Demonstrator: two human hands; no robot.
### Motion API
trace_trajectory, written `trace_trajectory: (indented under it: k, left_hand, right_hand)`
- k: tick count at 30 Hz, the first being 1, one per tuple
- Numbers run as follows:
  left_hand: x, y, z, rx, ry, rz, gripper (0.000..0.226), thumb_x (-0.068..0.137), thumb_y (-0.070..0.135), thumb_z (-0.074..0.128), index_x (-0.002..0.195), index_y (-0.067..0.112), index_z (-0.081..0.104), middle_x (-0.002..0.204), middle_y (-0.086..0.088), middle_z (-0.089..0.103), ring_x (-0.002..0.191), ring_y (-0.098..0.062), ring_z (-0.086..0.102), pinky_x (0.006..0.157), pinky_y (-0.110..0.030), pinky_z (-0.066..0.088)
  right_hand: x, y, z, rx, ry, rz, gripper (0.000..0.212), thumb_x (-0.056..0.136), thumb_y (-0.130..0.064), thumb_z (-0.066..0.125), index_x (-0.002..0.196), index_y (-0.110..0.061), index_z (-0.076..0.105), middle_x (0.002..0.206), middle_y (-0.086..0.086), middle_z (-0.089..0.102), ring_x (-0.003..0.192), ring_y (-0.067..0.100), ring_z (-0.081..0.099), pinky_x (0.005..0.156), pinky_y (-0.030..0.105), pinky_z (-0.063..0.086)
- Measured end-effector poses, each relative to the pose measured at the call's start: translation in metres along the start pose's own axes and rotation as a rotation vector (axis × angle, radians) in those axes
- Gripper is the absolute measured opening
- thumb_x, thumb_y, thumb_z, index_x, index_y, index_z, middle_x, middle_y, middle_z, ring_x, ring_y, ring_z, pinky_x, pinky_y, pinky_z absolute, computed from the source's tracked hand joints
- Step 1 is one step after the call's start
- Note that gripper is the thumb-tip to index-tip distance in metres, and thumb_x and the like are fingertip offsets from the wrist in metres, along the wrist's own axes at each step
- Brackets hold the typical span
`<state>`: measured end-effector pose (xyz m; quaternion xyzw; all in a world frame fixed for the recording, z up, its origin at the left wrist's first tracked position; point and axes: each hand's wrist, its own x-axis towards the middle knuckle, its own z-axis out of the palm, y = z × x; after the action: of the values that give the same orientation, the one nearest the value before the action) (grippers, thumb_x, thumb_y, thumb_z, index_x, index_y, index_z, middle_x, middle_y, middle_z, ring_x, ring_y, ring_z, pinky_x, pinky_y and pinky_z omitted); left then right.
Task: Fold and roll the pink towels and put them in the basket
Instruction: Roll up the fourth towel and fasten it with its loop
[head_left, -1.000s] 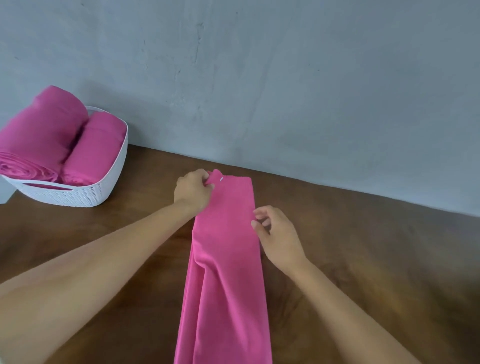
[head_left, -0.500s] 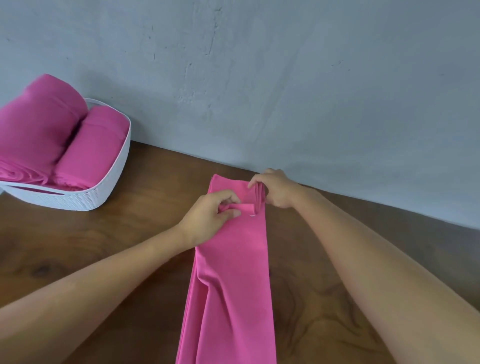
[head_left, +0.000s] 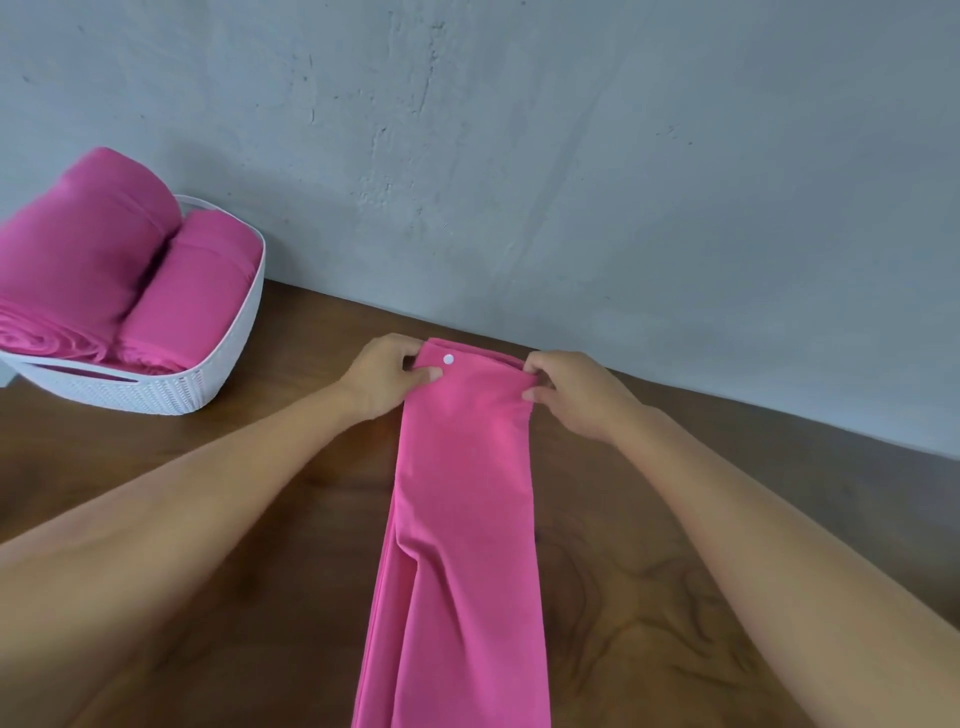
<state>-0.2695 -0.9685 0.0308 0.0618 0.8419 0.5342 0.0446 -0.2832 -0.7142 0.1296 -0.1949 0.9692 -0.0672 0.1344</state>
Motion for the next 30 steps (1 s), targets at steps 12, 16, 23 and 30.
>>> trace_trajectory:
  k: [12,16,23,30]
  left_hand:
    - [-0.024,0.059,-0.017,-0.154,0.023,0.137,0.066,0.081,0.037,0.085,0.065,-0.003,0.033,0.066,-0.01,0.027,0.063,-0.025,0.023,0.064,-0.035,0.02]
    - [-0.052,0.073,-0.019,-0.163,0.011,0.188,0.055,0.075,0.042,0.088,0.069,-0.002,0.055,0.066,-0.023,0.047,0.061,-0.024,0.041,0.063,-0.035,0.033]
    - [-0.137,0.077,-0.007,-0.165,0.005,0.2,0.019,0.075,0.019,0.089,0.074,0.011,0.072,0.073,-0.006,0.072,0.07,-0.035,0.067,0.066,-0.045,0.054]
    - [-0.214,0.057,0.027,-0.129,-0.115,0.126,0.009,0.091,0.015,0.075,0.087,0.007,0.076,0.09,-0.006,0.076,0.088,-0.026,0.072,0.09,-0.048,0.055]
  right_hand:
    - [-0.074,-0.008,-0.006,0.01,0.221,0.005,0.017,0.098,-0.031,0.064,0.112,-0.021,0.063,0.107,-0.008,0.062,0.096,0.014,0.058,0.083,0.037,0.049]
    - [-0.103,-0.015,-0.001,0.033,0.308,0.014,0.021,0.096,-0.038,0.065,0.109,-0.021,0.065,0.102,-0.01,0.06,0.09,0.013,0.058,0.078,0.035,0.05]
    - [-0.172,-0.033,0.033,0.079,0.342,-0.023,0.016,0.093,-0.044,0.067,0.09,-0.029,0.064,0.097,-0.017,0.059,0.087,0.004,0.056,0.074,0.03,0.05]
    - [-0.237,-0.033,0.1,0.108,0.353,-0.001,0.011,0.093,-0.036,0.069,0.09,-0.026,0.067,0.093,-0.016,0.06,0.086,0.005,0.055,0.072,0.026,0.047]
